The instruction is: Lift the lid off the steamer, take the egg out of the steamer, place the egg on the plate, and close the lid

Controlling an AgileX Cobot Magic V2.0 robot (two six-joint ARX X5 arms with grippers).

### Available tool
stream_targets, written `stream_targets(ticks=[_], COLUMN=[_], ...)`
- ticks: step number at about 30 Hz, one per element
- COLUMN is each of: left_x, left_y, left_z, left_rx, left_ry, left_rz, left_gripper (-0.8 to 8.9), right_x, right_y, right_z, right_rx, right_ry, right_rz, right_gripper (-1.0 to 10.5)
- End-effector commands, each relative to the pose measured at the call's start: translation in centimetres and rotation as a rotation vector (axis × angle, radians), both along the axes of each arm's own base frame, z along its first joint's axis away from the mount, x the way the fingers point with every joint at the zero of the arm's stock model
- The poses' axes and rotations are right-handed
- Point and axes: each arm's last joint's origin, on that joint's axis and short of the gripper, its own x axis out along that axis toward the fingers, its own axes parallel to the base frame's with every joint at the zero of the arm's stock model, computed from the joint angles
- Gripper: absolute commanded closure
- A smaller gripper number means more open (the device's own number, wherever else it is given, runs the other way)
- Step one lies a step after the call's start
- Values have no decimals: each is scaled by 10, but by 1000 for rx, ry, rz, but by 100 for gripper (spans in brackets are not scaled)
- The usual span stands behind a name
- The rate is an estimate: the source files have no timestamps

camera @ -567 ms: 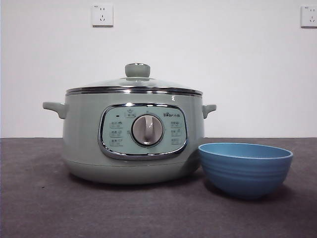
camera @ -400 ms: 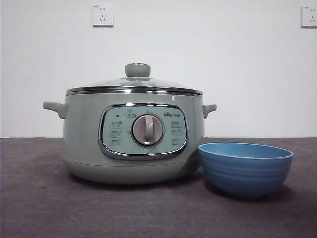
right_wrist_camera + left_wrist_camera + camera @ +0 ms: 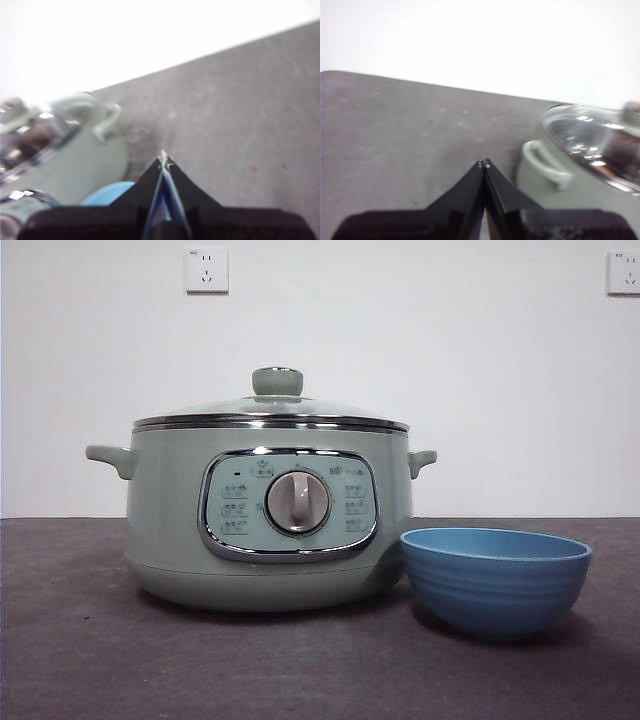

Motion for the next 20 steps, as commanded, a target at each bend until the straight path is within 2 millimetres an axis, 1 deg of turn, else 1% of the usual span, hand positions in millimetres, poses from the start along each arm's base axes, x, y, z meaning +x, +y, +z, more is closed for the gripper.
stream_targets(ticks=[1, 7, 12, 15, 20], left_x=[-3, -5, -2, 2, 11], left_y=[-1, -5, -8, -10, -13], left_z=[14, 49, 80, 95, 113], left_rx=[-20, -15, 11, 19, 17], left_ry=[5, 50, 78, 105, 174], left_rz=[-46, -171, -310, -395, -538], left_gripper=[820, 820, 820, 820, 820], right_x=[0, 11, 30, 43, 59], right_y=[1, 6, 10, 13, 19], right_z=[17, 63, 103, 126, 152], right_rx=[16, -5, -82, -123, -187], right_ry=[-6, 21, 99, 147, 238], right_rz=[35, 184, 347, 453, 606], right_gripper=[958, 958, 958, 958, 958])
